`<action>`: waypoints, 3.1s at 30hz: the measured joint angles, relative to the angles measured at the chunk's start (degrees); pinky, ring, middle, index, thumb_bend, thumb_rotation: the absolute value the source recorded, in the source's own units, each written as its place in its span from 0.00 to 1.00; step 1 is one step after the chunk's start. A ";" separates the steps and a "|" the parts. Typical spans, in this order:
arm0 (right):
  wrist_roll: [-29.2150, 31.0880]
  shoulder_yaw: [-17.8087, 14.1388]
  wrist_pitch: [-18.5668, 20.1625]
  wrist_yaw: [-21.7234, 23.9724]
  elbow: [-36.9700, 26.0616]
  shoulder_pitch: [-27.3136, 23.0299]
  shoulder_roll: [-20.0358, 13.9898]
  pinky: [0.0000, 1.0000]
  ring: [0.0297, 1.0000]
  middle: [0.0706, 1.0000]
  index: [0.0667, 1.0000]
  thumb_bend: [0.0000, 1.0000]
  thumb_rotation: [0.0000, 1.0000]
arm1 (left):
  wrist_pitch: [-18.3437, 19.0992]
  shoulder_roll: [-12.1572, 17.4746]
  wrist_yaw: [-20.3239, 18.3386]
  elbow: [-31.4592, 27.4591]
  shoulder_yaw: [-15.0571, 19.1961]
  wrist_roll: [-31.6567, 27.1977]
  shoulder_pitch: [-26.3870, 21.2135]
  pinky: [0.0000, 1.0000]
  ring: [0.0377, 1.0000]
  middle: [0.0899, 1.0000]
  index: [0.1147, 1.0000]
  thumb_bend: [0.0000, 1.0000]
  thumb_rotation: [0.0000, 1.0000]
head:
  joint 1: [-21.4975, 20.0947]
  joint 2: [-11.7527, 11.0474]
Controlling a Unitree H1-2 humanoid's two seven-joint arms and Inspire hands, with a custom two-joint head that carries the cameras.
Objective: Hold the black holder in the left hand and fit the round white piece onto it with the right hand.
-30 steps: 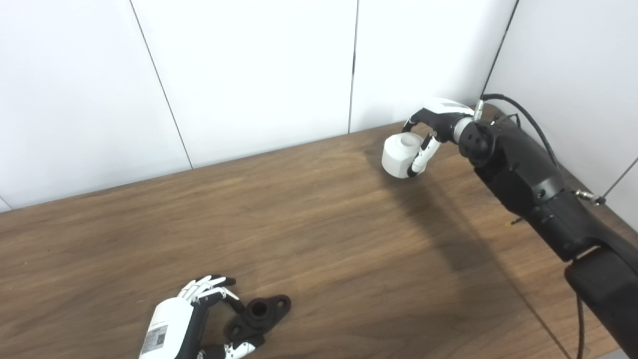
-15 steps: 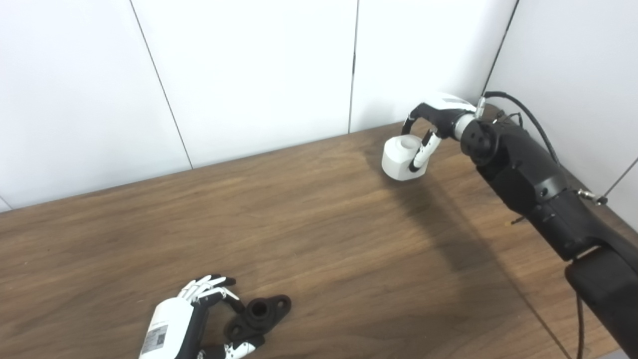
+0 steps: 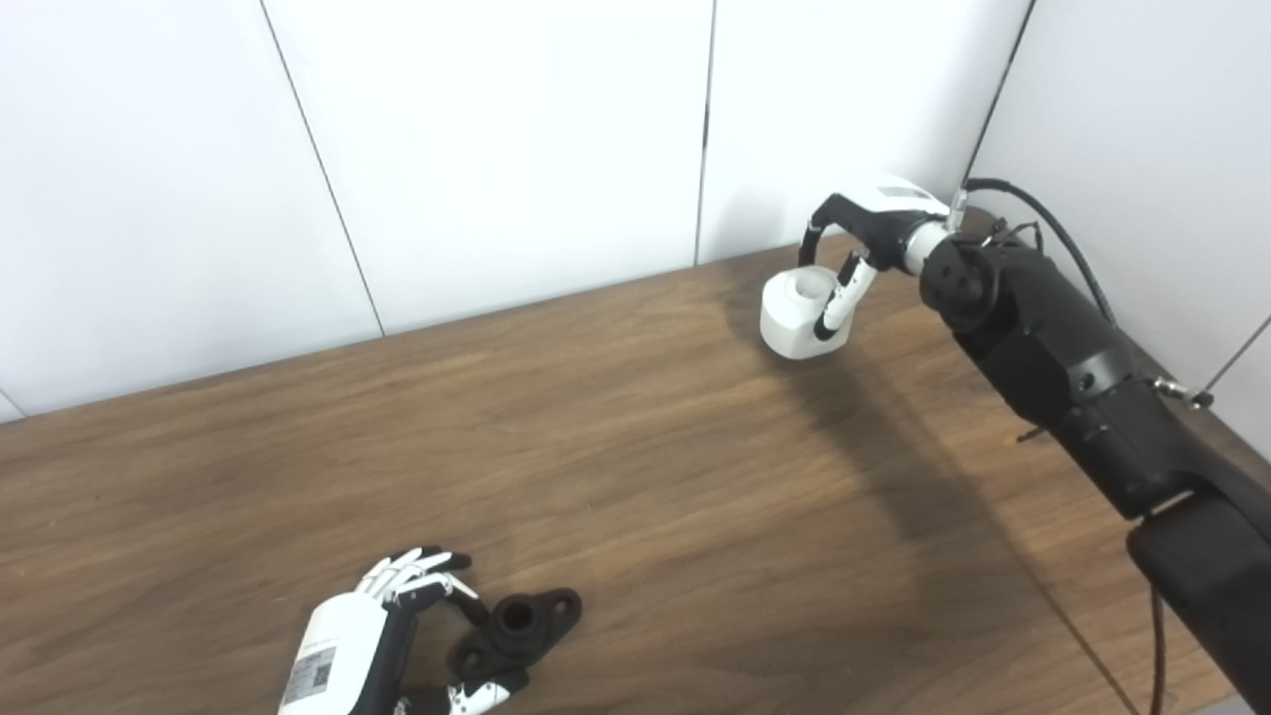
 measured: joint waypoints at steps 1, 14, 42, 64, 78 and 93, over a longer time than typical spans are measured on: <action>0.02 -0.09 0.00 0.00 -0.03 0.01 0.00 0.82 0.90 0.79 0.45 0.52 0.13 | 0.00 0.00 0.00 0.00 0.00 -0.01 0.00 0.89 0.86 0.77 0.42 0.52 0.04 | 0.00 0.00; -0.23 -0.50 0.40 0.95 -2.68 0.68 -0.73 0.84 0.92 0.79 0.45 0.52 0.13 | 0.00 -0.06 -0.13 0.16 -0.01 -0.12 -0.21 0.89 0.86 0.77 0.42 0.52 0.04 | -0.09 -0.26; -3.82 -1.17 8.19 16.70 -47.22 12.73 0.59 0.77 0.93 0.80 0.45 0.52 0.13 | 0.25 -0.37 -0.34 0.57 -0.56 0.32 -0.69 0.90 0.87 0.78 0.42 0.52 0.05 | 7.64 4.74; -3.53 -1.25 7.43 24.43 -62.06 12.93 10.32 0.74 0.90 0.78 0.44 0.52 0.13 | 4.24 -1.33 -0.91 0.88 -2.81 1.02 -1.75 0.97 0.92 0.81 0.42 0.52 0.05 | 14.85 11.42; -5.04 0.47 7.84 30.82 -62.82 9.27 15.75 0.74 0.91 0.78 0.44 0.52 0.13 | 8.07 -1.52 -2.17 -0.38 -4.44 1.67 -2.51 0.98 0.92 0.82 0.42 0.52 0.06 | 16.79 14.32; -6.03 5.03 3.98 30.23 -56.02 9.05 19.89 0.75 0.89 0.77 0.44 0.53 0.13 | 9.86 -1.87 -2.56 -1.10 -5.42 2.59 -2.85 0.98 0.92 0.81 0.42 0.52 0.06 | 16.52 17.05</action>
